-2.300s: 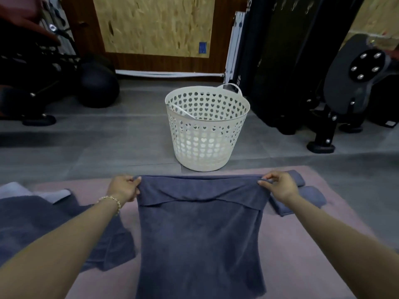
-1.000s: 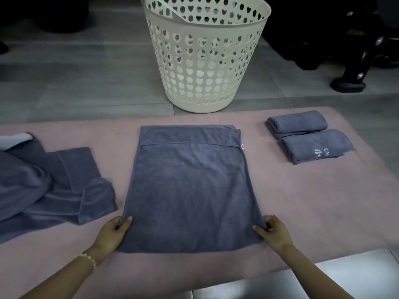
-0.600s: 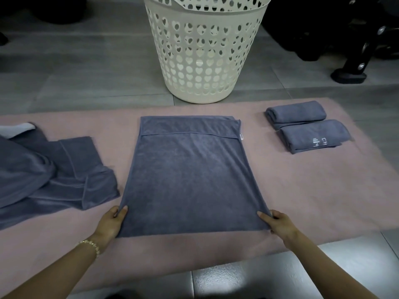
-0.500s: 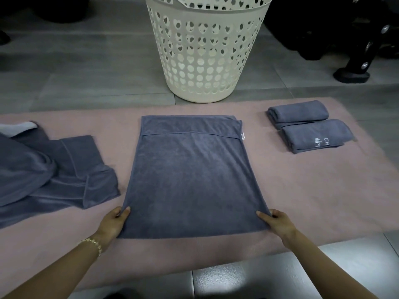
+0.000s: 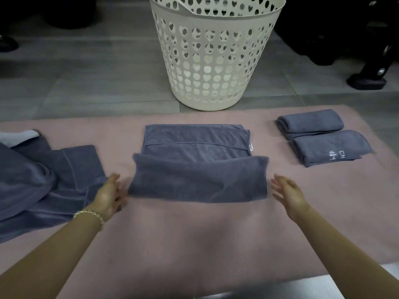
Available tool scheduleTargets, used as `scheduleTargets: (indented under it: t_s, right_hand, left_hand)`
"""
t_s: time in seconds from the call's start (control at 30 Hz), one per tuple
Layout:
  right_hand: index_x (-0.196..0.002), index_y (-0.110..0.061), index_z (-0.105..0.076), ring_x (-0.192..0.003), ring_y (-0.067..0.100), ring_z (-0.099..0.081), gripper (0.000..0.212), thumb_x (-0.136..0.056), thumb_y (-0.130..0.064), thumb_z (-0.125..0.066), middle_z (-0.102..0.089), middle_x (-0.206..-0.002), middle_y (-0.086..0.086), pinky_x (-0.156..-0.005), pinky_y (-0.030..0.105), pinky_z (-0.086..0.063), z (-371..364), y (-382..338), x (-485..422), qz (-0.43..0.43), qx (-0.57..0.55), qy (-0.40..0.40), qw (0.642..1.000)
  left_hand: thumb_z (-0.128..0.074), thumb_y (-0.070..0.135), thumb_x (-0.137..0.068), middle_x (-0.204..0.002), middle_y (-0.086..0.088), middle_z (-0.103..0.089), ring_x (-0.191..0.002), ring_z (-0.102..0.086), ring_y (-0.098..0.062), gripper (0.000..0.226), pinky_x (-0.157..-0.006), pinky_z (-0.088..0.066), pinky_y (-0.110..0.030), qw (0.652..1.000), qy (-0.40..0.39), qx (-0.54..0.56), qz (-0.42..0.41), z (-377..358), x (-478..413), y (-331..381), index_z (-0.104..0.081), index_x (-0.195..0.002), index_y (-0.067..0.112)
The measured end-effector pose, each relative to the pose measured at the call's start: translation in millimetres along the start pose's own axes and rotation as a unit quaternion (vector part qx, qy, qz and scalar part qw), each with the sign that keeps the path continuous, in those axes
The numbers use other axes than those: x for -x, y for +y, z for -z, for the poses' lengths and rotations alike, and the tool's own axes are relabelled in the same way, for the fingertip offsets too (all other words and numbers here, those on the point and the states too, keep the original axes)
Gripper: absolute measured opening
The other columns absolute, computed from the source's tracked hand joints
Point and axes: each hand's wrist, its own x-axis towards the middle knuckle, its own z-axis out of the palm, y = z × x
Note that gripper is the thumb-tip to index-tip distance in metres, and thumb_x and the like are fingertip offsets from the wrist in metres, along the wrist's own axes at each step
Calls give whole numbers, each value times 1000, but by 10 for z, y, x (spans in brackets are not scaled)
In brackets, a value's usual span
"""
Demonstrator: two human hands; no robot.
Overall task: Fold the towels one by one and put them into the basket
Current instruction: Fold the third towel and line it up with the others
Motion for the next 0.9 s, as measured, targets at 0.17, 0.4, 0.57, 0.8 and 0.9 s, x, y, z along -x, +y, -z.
scheduleTargets:
  t_s: [0.17,0.4,0.57,0.8,0.9]
  right_hand:
    - [-112,2,-54,-85,24,-56,40,-86,-24,-68,-58,-98,11,-83,41,-51,-108,335,-88,-75,148,-12,986]
    - [-113,14,-56,-89,30,-59,50,-81,-19,-74,-61,-102,18,-83,37,-53,-291,362,-322,-95,109,19,989]
    - [-96,-3,-55,-96,31,-61,24,-83,-16,-70,-61,-113,18,-90,39,-51,-328,313,-247,-87,47,-8,995]
    - [-121,0,-58,-94,21,-69,44,-79,-12,-69,-68,-113,15,-71,22,-58,396,524,411,-142,-49,-131,980]
    - [-113,-1,-63,-84,19,-72,87,-35,-23,-96,-71,-105,14,-66,22,-58,690,771,704,-197,61,-198,958]
  left_hand:
    - [-58,41,-90,-131,-17,-52,-107,-52,-32,63,-91,-44,-35,973,50,-223,-14,-168,-202,-297,-44,-133,-3]
    - [-69,26,-84,-115,-14,-60,-99,-60,-31,56,-91,-49,-39,992,23,-124,4,-421,-289,-163,-51,-123,-11]
    - [-69,18,-85,-118,-18,-60,-101,-59,-30,41,-84,-52,-36,999,-16,-42,-23,-401,-211,-45,-51,-117,-2]
    - [-54,2,-91,-110,-10,-69,-88,-71,-17,24,-66,-58,-20,975,-200,-44,81,291,437,-189,-61,-113,2]
    - [-69,8,-81,-115,0,-69,-97,-68,-11,47,-69,-56,-20,919,-286,-222,156,702,549,-329,-55,-126,13]
